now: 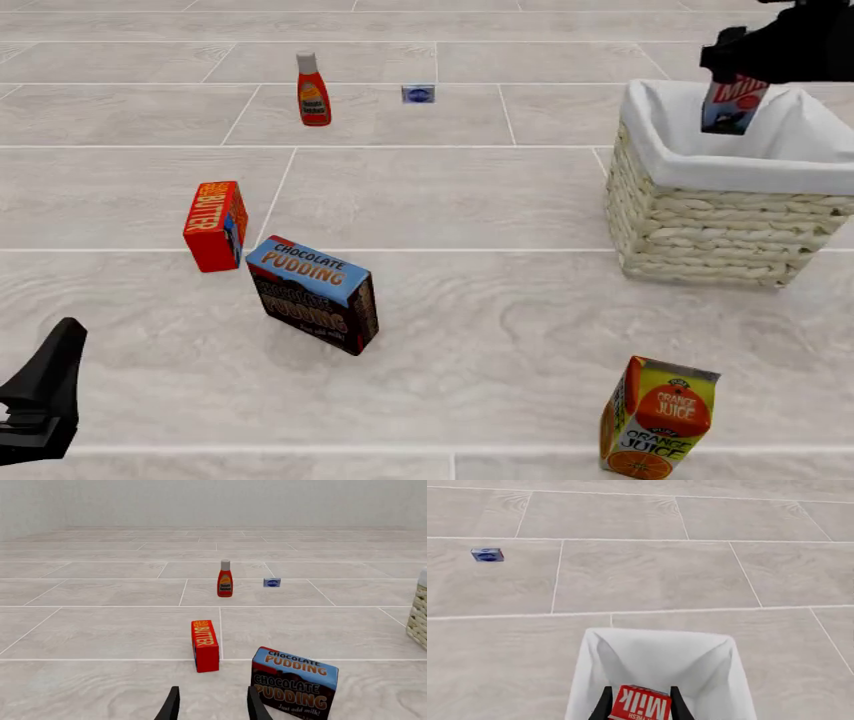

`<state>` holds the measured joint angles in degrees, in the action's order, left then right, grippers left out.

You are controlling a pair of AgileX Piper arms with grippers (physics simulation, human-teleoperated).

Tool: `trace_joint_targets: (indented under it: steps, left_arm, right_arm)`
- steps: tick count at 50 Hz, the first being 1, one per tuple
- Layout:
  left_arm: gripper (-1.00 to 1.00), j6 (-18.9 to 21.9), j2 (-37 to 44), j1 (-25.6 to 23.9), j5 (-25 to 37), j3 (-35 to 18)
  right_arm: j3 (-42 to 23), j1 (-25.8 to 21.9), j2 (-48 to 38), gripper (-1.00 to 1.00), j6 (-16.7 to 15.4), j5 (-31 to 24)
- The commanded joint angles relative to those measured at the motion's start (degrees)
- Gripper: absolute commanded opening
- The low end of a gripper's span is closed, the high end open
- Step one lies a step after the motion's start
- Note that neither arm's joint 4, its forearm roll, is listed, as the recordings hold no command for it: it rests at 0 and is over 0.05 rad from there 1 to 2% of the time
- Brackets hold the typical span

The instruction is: Pick the milk and place it in the basket.

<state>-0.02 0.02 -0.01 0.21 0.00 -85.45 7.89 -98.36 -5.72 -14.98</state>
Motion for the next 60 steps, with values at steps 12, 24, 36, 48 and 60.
trace_joint_targets:
  steps: [12, 24, 36, 48, 60]
  left_arm:
    - [1.00, 0.01, 0.00, 0.00, -0.01, 0.00]
    - [1.00, -0.01, 0.00, 0.01, 0.00, 0.00]
    - [1.00, 0.01, 0.00, 0.00, 0.00, 0.00]
    - [1.00, 0.00, 0.00, -0.01, 0.01, 0.00]
    - [1.00, 0.00, 0.00, 0.02, 0.00, 0.00]
  right_arm:
    - [-4.93, 2.96, -8.37, -1.00, 1.37, 1.57]
    - [-6.13, 2.97, -11.58, -1.00, 1.82, 1.72]
    - [-7.23, 2.89, -15.52, -1.00, 2.40, 1.99]
    - [-7.51, 2.76, -17.75, -1.00, 2.71, 2.38]
    - [-7.20, 2.73, -18.21, -1.00, 2.47, 2.67]
